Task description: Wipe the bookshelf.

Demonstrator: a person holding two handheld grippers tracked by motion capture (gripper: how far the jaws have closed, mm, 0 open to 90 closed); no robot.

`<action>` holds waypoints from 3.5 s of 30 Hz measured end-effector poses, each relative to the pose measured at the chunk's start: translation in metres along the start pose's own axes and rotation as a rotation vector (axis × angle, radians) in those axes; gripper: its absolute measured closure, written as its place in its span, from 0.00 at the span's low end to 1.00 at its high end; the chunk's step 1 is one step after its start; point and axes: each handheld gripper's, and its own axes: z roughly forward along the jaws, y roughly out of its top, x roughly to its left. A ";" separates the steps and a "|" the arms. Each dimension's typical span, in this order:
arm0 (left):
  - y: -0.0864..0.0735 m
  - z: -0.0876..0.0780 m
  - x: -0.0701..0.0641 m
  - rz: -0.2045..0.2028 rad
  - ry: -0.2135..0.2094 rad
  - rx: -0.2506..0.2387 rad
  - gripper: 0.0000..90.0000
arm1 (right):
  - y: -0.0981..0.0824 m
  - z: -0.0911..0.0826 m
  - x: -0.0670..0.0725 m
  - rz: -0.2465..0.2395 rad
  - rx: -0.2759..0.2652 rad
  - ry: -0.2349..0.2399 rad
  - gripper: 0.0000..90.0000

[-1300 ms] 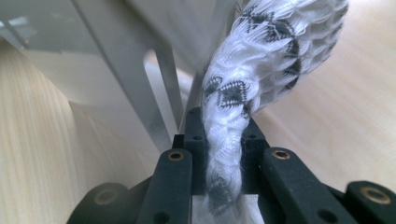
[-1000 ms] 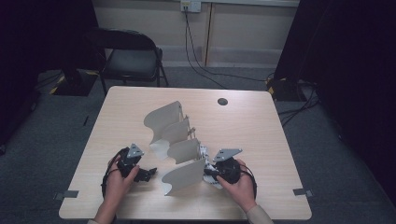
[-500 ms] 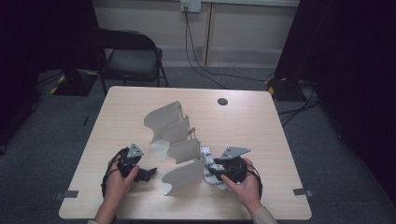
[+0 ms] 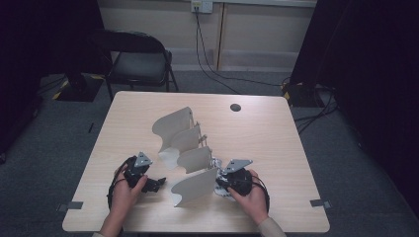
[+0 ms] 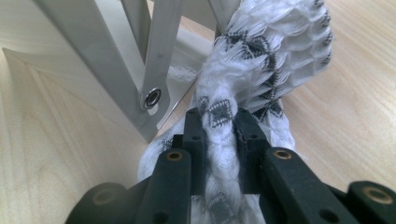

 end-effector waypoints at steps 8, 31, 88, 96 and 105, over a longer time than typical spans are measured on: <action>0.000 0.000 0.000 0.000 -0.001 0.000 0.00 | -0.001 -0.028 -0.008 0.043 -0.071 0.014 0.89; 0.000 0.000 0.000 -0.004 -0.003 -0.005 0.00 | 0.013 -0.037 0.003 0.021 -0.109 0.096 0.89; 0.000 0.000 0.000 -0.003 -0.005 -0.004 0.00 | -0.014 -0.025 0.011 0.022 -0.038 0.090 0.88; 0.000 0.000 0.000 -0.003 -0.005 -0.004 0.00 | -0.007 -0.055 0.004 0.026 -0.109 0.063 0.88; 0.000 0.000 0.000 -0.002 -0.004 -0.003 0.00 | 0.014 -0.099 0.012 -0.025 -0.218 0.044 0.88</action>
